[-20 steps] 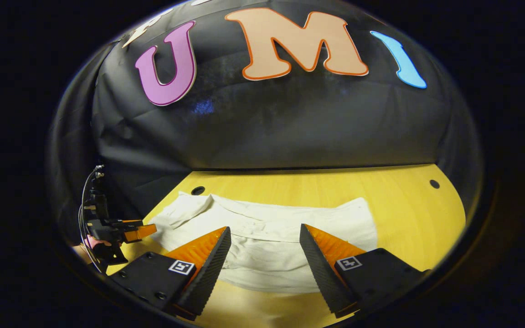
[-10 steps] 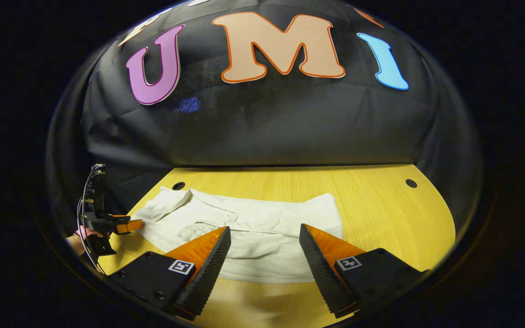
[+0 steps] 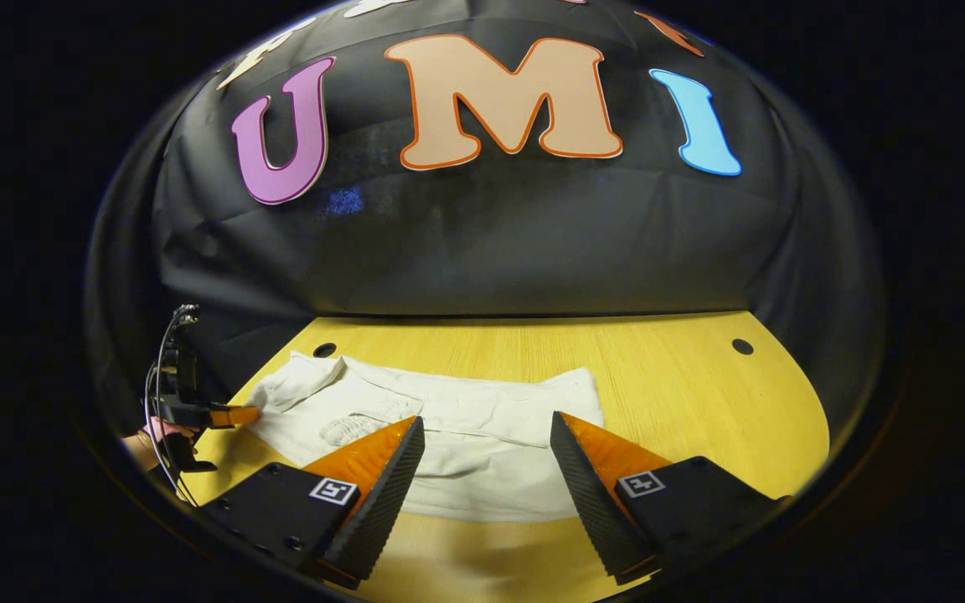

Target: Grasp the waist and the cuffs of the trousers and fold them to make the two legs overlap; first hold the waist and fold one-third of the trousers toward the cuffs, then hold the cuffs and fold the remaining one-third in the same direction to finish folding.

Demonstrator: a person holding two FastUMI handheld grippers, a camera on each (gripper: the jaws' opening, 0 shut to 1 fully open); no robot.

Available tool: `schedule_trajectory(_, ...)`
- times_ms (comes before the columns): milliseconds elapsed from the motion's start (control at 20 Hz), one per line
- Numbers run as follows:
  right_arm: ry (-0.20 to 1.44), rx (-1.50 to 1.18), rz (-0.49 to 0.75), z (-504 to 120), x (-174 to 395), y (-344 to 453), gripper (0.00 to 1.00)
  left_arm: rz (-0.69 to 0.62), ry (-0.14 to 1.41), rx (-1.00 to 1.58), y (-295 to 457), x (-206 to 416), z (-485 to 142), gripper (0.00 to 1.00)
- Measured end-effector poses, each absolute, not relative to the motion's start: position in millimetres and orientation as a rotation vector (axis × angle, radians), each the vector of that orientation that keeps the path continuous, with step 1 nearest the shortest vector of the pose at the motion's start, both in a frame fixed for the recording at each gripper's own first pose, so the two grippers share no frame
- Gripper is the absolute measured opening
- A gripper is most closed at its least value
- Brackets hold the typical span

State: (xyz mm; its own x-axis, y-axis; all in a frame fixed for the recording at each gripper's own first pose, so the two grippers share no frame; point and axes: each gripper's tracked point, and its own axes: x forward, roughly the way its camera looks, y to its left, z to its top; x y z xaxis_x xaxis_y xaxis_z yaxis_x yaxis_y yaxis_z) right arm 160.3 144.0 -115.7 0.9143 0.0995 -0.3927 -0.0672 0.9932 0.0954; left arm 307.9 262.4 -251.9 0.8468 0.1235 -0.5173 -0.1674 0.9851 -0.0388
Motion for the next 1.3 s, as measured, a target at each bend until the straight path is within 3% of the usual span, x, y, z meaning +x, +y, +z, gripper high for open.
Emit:
schedule_trajectory(150, 0.409, 0.069, 0.087, -111, 156, 134, 0.93, 0.151, 0.465, -0.16, 246, 307, -220, 0.0)
schedule_trajectory(300, 0.394, 0.068, 0.09, -102, 152, 122, 0.97, 0.109, 0.405, -0.174, 217, 311, -187, 0.0)
schedule_trajectory(750, 0.36, 0.081, 0.118, -83, 140, 59, 0.97, -0.046, 0.29, -0.205, 76, 309, -103, 0.0)
schedule_trajectory(800, 0.353, 0.084, 0.116, -80, 136, 50, 0.93, -0.061, 0.282, -0.199, 58, 308, -96, 0.0)
schedule_trajectory(850, 0.345, 0.092, 0.116, -77, 133, 41, 0.97, -0.078, 0.275, -0.186, 41, 310, -90, 0.0)
schedule_trajectory(1100, 0.319, 0.107, 0.082, -70, 122, -4, 0.97, -0.178, 0.256, -0.081, -54, 317, -73, 0.0)
schedule_trajectory(1300, 0.309, 0.137, 0.038, -70, 112, -38, 0.97, -0.25, 0.301, -0.003, -112, 312, -95, 0.0)
